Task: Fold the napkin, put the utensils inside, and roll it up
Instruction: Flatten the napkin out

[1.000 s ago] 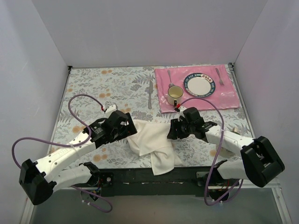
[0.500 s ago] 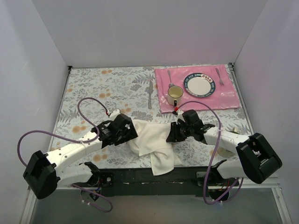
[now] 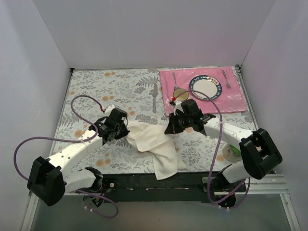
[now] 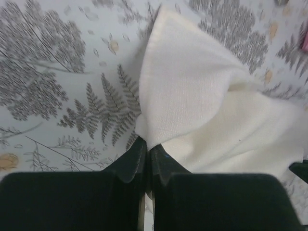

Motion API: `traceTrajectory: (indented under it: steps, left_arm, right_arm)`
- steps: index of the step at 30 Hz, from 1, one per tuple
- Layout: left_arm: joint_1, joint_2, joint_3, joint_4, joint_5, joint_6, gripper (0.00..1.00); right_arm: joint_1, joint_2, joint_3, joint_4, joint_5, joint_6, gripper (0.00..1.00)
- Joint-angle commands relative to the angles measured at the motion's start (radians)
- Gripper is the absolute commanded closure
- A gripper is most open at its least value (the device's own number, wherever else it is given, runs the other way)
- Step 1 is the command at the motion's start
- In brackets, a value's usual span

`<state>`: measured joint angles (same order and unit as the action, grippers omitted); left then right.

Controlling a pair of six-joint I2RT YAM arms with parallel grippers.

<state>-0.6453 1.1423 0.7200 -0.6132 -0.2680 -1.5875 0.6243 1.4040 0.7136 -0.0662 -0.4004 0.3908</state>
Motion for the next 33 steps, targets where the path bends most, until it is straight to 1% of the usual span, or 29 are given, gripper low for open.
traceTrajectory:
  steps: [1,3,4,5,7,8,9,10,11,12,13,14,15,16,18,19,20,21,22,23,24,25,26,27,28,30,31,32,33]
  left_arm:
    - [0.236,-0.062,0.209,-0.013,-0.028,0.144,1.00]
    - [0.327,-0.027,0.315,-0.020,-0.020,0.202,1.00]
    - [0.405,-0.009,0.364,-0.005,-0.017,0.227,1.00]
    - [0.441,0.013,0.495,-0.002,-0.017,0.251,1.00]
    - [0.533,0.104,0.667,-0.020,0.021,0.270,1.00]
    - [0.550,0.135,0.835,-0.022,0.035,0.285,1.00]
    - [0.558,0.161,0.934,-0.042,0.030,0.306,1.00]
    - [0.562,0.200,1.010,-0.045,0.024,0.314,1.00]
    - [0.564,0.206,1.070,-0.036,0.032,0.329,1.00]
    - [0.564,0.208,1.141,-0.010,0.035,0.345,0.98]
    - [0.564,0.200,1.147,0.001,0.026,0.347,0.96]
    - [0.564,0.171,1.135,0.010,0.023,0.342,0.93]
    - [0.564,0.145,1.066,0.029,0.023,0.340,0.92]
    - [0.564,0.120,1.003,0.030,0.009,0.325,0.91]
    - [0.564,0.019,0.862,0.050,-0.008,0.313,0.87]
    - [0.564,-0.011,0.696,0.044,-0.032,0.288,0.85]
    - [0.564,-0.045,0.626,0.033,-0.090,0.276,0.78]
    - [0.564,-0.091,0.551,0.012,-0.118,0.270,0.75]
    - [0.564,-0.111,0.456,-0.006,-0.147,0.262,0.75]
    - [0.565,-0.125,0.412,-0.026,-0.183,0.245,0.72]
    - [0.565,-0.150,0.382,-0.081,-0.206,0.229,0.46]
    - [0.565,-0.164,0.353,-0.111,-0.224,0.198,0.28]
    - [0.567,-0.180,0.288,-0.135,-0.232,0.151,0.22]
    - [0.567,-0.199,0.265,-0.187,-0.237,0.120,0.15]
    - [0.567,-0.238,0.239,-0.210,-0.235,0.098,0.02]
    - [0.567,-0.288,0.197,-0.256,-0.247,0.057,0.02]
    - [0.567,-0.326,0.197,-0.258,-0.244,0.067,0.02]
    - [0.567,-0.340,0.202,-0.252,-0.240,0.090,0.02]
    - [0.567,-0.351,0.209,-0.215,-0.223,0.137,0.02]
  right_arm:
    - [0.005,0.111,0.385,-0.050,-0.041,-0.050,0.99]
    - [0.005,0.182,0.548,-0.050,-0.069,-0.047,0.99]
    - [0.005,0.263,0.742,-0.067,-0.066,-0.050,0.99]
    - [0.003,0.306,0.844,-0.107,-0.064,-0.058,0.99]
    - [0.005,0.444,1.083,-0.165,-0.078,-0.059,0.99]
    - [0.003,0.490,1.321,-0.234,-0.087,-0.056,0.99]
    - [0.003,0.533,1.466,-0.265,-0.110,-0.050,0.99]
    - [0.003,0.600,1.579,-0.288,-0.120,-0.032,0.99]
    - [0.003,0.615,1.710,-0.291,-0.126,-0.023,0.99]
    - [0.005,0.609,1.712,-0.252,-0.127,-0.012,0.99]
    - [0.003,0.552,1.677,-0.204,-0.127,0.000,0.99]
    - [0.005,0.509,1.593,-0.146,-0.132,0.029,0.99]
    - [0.005,0.460,1.404,-0.007,-0.165,0.040,0.99]
    - [0.005,0.379,1.302,0.037,-0.175,0.046,0.99]
    - [0.005,0.325,1.118,0.057,-0.178,0.040,0.99]
    - [0.006,0.296,1.069,0.040,-0.179,0.033,0.99]
    - [0.005,0.283,1.017,0.029,-0.181,0.026,0.99]
    - [0.008,0.274,0.942,0.031,-0.214,0.037,0.99]
    - [0.014,0.260,0.791,0.099,-0.247,0.049,0.99]
    - [0.015,0.257,0.699,0.126,-0.273,0.068,0.99]
    - [0.020,0.253,0.617,0.156,-0.297,0.106,0.99]
    - [0.041,0.245,0.463,0.201,-0.319,0.115,0.99]
    - [0.058,0.242,0.404,0.254,-0.334,0.117,0.98]
    - [0.078,0.240,0.361,0.264,-0.322,0.117,0.91]
    - [0.110,0.242,0.328,0.253,-0.319,0.102,0.87]
    - [0.132,0.230,0.279,0.191,-0.281,0.082,0.80]
    - [0.141,0.204,0.265,0.169,-0.249,0.057,0.70]
    - [0.141,0.194,0.258,0.139,-0.226,0.043,0.64]
    - [0.141,0.187,0.264,0.094,-0.186,0.021,0.62]
